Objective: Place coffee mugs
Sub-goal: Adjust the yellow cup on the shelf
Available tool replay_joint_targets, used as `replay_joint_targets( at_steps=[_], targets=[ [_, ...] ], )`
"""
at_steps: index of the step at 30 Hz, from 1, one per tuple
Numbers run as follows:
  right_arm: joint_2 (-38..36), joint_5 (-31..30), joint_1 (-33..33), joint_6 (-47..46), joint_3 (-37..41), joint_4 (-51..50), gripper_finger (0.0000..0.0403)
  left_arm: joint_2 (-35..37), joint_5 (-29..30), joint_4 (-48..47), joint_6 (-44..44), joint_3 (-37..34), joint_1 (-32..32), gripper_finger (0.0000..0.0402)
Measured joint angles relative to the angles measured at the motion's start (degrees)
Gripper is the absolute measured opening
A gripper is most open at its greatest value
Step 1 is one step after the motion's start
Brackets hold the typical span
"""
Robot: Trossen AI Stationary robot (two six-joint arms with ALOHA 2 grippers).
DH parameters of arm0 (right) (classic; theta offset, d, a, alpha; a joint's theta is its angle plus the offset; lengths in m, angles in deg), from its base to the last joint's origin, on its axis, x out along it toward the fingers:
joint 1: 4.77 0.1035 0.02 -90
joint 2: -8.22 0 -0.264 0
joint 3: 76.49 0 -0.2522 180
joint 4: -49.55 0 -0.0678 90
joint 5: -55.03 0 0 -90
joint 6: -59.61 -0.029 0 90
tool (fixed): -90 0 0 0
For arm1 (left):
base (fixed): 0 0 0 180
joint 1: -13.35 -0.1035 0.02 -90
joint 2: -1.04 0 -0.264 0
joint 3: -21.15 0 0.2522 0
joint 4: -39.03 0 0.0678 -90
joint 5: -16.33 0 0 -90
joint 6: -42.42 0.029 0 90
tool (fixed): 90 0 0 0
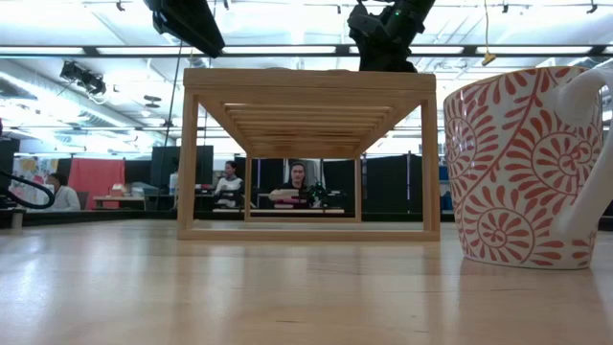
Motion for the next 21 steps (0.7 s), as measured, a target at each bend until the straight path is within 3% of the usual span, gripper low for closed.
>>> replay_joint_targets(
  at_steps=[13,21],
  targets=[
    [-0.3,0.0,-0.1,0.0,0.0,0.0,0.0172,0.0,0.0,0.0,0.0,0.0,0.0,0.0185],
    [-4.3,-0.3,-0.8,0.0,0.0,0.1,0.0172,0.0,0.0,0.0,0.0,0.0,0.0,0.0185]
  ],
)
